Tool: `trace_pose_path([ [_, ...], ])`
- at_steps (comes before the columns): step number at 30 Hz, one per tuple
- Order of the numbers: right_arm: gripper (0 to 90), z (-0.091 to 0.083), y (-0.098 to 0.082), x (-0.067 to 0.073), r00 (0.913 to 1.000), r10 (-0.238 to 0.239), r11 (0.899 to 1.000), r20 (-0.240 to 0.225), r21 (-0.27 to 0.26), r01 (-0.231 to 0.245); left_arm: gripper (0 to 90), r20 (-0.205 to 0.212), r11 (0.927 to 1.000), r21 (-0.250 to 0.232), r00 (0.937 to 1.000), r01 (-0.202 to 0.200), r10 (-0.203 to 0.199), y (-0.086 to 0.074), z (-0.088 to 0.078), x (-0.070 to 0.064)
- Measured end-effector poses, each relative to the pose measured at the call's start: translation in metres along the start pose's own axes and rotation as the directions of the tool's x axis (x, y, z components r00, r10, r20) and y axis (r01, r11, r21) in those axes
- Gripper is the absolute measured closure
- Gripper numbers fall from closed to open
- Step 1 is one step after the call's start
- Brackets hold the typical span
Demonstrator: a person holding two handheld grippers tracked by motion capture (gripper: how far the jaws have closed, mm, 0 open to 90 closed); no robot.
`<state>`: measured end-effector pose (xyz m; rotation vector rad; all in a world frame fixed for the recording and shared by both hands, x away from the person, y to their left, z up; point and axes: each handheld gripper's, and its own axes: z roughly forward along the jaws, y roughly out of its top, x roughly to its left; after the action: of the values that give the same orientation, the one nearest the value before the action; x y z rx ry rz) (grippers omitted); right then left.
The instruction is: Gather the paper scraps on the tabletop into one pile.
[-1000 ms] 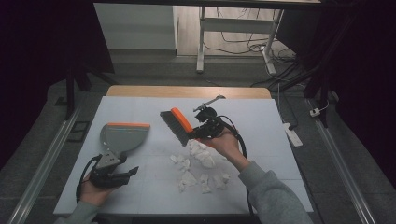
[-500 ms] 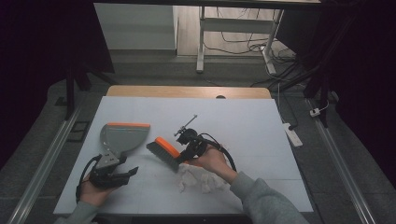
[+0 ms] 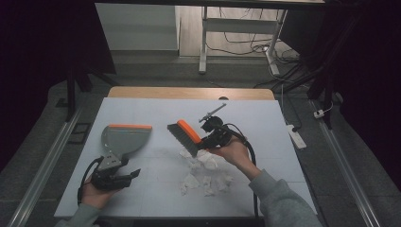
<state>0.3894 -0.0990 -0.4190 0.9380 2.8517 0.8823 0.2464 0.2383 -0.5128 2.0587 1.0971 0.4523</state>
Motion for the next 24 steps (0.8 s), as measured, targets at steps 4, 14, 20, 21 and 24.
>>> trace_pose_path([
  [4,70.9,-0.020,-0.004,0.011,0.9989,-0.029,0.999,-0.036,-0.035,0.028,37.5,-0.002,1.0000,0.000,1.0000,-0.002,0.002,0.000,0.000,-0.001],
  [14,70.9,-0.002,-0.041,0.059,0.9744,-0.149,0.972,-0.168,0.156,0.176,37.5,-0.007,1.0000,0.004,1.0000,-0.003,0.003,0.000,0.001,-0.002],
  [20,70.9,0.009,-0.051,0.082,0.9489,-0.236,0.934,-0.209,0.220,0.281,37.5,-0.007,1.0000,0.006,1.0000,-0.004,0.004,0.001,0.001,-0.003],
  [21,70.9,0.013,-0.052,0.085,0.9446,-0.246,0.925,-0.218,0.237,0.295,37.5,-0.008,1.0000,0.007,0.9999,-0.006,0.006,0.001,0.001,-0.003],
  [24,70.9,0.022,-0.055,0.090,0.9363,-0.291,0.894,-0.196,0.293,0.339,37.5,-0.010,0.9999,0.010,0.9999,-0.009,0.009,0.000,0.001,-0.003],
])
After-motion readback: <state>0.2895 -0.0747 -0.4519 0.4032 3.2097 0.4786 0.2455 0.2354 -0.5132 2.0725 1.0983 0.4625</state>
